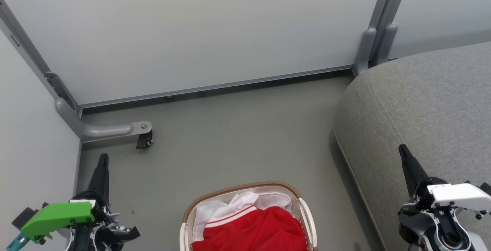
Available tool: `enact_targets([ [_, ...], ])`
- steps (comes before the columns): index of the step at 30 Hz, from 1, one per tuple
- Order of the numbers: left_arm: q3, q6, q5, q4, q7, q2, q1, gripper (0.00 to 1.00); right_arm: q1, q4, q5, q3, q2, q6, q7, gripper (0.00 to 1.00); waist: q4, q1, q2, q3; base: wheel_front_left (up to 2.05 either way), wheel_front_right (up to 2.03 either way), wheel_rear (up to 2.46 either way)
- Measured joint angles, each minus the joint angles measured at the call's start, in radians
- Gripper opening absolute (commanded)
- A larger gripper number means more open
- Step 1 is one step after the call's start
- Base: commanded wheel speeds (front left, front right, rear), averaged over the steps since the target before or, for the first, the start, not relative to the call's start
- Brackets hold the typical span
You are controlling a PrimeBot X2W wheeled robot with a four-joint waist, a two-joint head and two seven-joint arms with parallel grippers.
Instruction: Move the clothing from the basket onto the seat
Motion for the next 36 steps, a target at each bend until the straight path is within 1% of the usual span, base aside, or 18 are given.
enact_targets([
  [36,0.0,0.0,0.0,0.0,0.0,0.0,0.0,0.0,0.0,0.0,0.0,0.0,0.0,0.0,0.0,0.0,0.0,0.0,0.0,0.0,0.0,0.0,0.0],
])
